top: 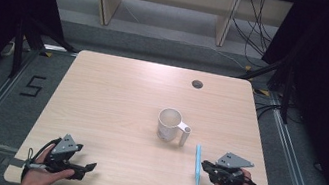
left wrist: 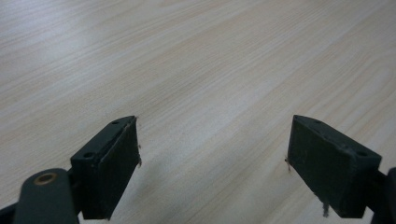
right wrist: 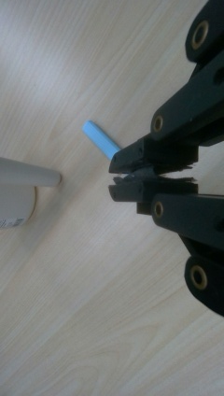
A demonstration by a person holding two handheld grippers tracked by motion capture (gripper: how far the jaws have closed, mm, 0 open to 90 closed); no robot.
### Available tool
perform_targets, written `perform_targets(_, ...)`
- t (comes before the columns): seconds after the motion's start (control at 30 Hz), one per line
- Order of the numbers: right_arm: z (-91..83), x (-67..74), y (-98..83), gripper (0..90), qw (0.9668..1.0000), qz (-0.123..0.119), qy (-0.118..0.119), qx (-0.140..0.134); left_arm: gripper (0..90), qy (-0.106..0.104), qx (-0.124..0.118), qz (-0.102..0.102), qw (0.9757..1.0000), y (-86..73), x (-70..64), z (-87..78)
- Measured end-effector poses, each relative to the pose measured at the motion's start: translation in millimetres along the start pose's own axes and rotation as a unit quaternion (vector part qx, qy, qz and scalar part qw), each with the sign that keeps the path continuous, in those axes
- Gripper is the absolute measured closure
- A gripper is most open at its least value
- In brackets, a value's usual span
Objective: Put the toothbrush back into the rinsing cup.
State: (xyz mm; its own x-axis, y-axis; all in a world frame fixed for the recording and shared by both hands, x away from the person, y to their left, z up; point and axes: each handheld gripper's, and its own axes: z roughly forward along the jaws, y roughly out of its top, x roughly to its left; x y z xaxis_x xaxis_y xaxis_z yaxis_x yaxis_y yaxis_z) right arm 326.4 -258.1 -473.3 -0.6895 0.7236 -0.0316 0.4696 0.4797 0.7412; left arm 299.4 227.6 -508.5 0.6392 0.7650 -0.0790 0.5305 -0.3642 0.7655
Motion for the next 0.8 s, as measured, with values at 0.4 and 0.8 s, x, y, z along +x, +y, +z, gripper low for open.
perform_targets(0.4, 21.5, -10.6, 14.3, 89.6, 0.9993, 0.025, 0.003, 0.027, 16.6, 0.0, -0.007, -0.008, 0.9999, 0.1, -0.4, 0.3)
perform_targets(0.8, 46.5, -24.9, 22.4, 90.0, 0.9989, 0.007, 0.005, 0.046, 16.6, 0.0, 0.0, 0.0, 1.0, 0.4, -0.1, -0.7)
